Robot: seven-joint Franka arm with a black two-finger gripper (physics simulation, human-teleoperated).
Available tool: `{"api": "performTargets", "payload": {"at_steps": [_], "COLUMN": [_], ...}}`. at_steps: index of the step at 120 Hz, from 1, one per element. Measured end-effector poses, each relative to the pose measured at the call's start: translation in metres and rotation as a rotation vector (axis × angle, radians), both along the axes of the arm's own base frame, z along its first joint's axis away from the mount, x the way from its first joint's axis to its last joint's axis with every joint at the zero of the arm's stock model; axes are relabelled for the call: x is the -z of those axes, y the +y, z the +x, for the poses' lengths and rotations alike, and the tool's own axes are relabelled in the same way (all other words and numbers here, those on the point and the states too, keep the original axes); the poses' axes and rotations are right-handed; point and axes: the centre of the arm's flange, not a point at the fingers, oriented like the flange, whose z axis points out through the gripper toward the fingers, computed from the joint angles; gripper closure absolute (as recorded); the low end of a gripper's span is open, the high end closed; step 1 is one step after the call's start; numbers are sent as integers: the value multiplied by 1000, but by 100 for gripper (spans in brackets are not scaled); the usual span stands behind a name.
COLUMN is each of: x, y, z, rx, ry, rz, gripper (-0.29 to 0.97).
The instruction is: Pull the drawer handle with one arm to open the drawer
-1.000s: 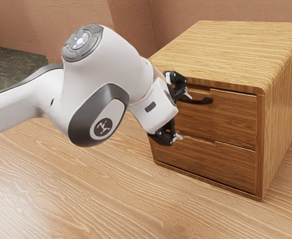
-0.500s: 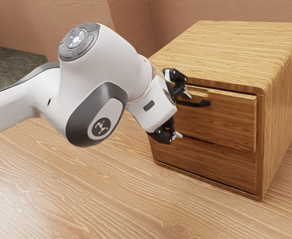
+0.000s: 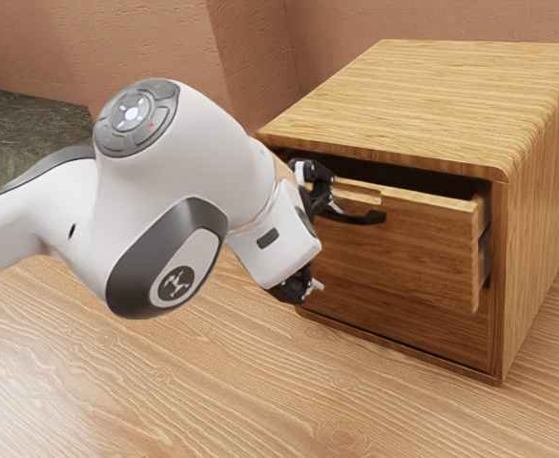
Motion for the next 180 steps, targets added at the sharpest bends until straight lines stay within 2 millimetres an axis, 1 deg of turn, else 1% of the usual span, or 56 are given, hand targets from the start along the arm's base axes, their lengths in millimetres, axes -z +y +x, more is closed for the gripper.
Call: {"api": "performTargets", "payload": {"at_steps": [17,34,48,72,85,104,123,132,144,165,180], "x": [-1,-7,-9,-7,-14,-11,-13,-9,-7,-5,0], "y": [0,-14,-22,-23,-24,-27,-15,-13,-12,-9,-7], "z": [-6,-14,-19,-31,-49,-66,-90,-95,-96,-82,-77], "rx": [-4,15,25,9,6,-1,-9,-12,-14,-14,-15], "ry": [-1,-14,-17,-21,-39,-41,-45,-42,-39,-29,-21], "rz": [-16,-26,-33,-25,-35,-42,-69,-71,-74,-97,-103], "gripper": [1,5,2,1,9,3,1,-1,-2,-1,-1]}}
